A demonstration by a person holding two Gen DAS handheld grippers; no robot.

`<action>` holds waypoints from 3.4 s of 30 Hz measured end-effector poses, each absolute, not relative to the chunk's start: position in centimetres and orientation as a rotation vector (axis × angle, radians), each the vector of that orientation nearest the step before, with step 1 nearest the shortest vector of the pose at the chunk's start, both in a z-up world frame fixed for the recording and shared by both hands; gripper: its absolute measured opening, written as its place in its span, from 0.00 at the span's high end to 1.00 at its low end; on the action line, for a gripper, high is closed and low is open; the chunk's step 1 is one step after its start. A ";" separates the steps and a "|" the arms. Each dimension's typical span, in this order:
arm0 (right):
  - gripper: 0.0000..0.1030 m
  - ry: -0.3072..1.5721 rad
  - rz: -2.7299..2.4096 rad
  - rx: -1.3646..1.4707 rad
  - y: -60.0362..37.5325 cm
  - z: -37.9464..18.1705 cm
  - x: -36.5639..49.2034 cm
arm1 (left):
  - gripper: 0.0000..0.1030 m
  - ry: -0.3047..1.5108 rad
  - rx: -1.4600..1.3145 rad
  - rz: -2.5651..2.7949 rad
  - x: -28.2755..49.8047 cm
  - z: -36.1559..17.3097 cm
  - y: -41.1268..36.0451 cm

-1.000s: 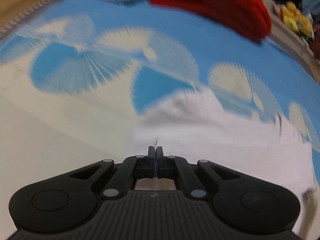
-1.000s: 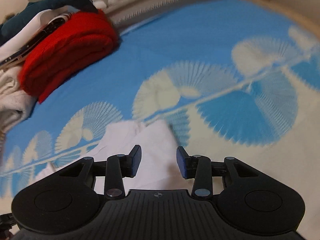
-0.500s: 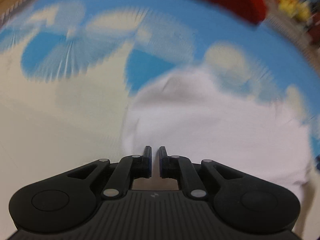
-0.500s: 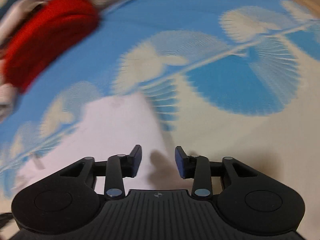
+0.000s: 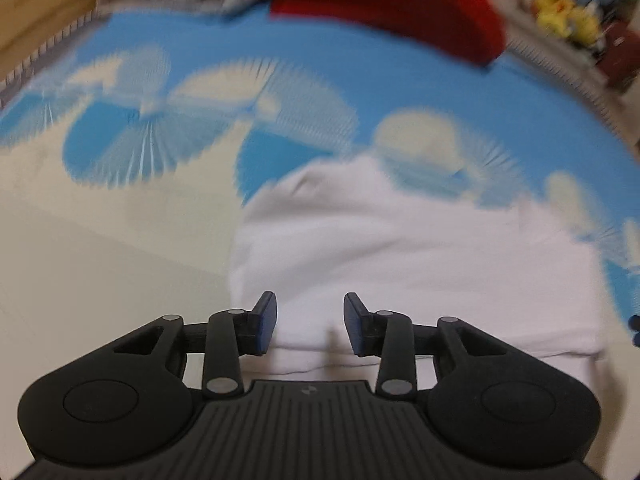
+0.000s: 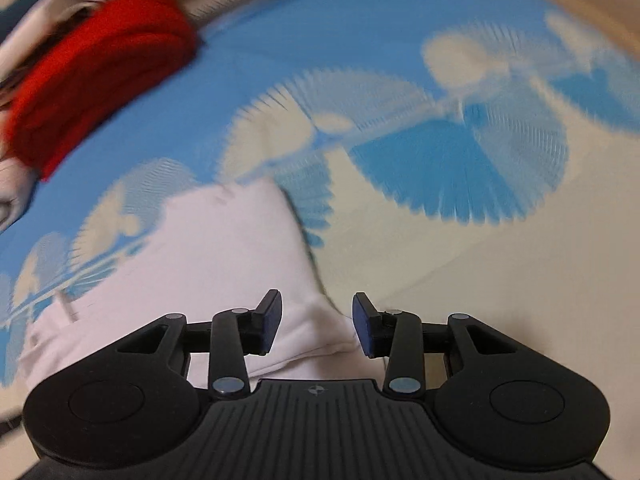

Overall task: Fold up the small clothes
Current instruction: 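Open both grippers and raise them above the folded shirt, then lower both grippers to the shirt hem and close on it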

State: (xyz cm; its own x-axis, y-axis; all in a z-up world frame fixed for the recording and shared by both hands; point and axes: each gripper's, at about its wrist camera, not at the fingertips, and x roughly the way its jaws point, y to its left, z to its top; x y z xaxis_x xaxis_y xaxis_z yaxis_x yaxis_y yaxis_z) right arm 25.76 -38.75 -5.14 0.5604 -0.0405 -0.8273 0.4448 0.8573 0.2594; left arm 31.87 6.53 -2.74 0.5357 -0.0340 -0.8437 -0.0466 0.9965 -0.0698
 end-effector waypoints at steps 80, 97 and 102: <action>0.90 1.133 -0.233 0.394 -41.4 -10.7 -0.4 | 0.91 1.186 -0.415 0.094 3.4 -9.2 15.5; 0.77 1.182 -0.209 0.185 -39.0 -11.2 -0.1 | 0.61 1.280 -0.345 0.120 3.8 -11.9 13.9; 0.89 1.176 -0.191 0.151 -38.5 -11.2 0.0 | 0.91 1.270 -0.329 0.081 3.7 -11.5 13.4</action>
State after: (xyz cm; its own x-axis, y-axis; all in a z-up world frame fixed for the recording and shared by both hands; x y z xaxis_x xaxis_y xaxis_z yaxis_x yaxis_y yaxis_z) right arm 0.01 -38.47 -11.16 0.3714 -0.0699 -0.9258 0.2274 0.9736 0.0177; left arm 3.68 13.42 -11.53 0.3002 -0.1206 -0.9462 -0.2402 0.9504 -0.1974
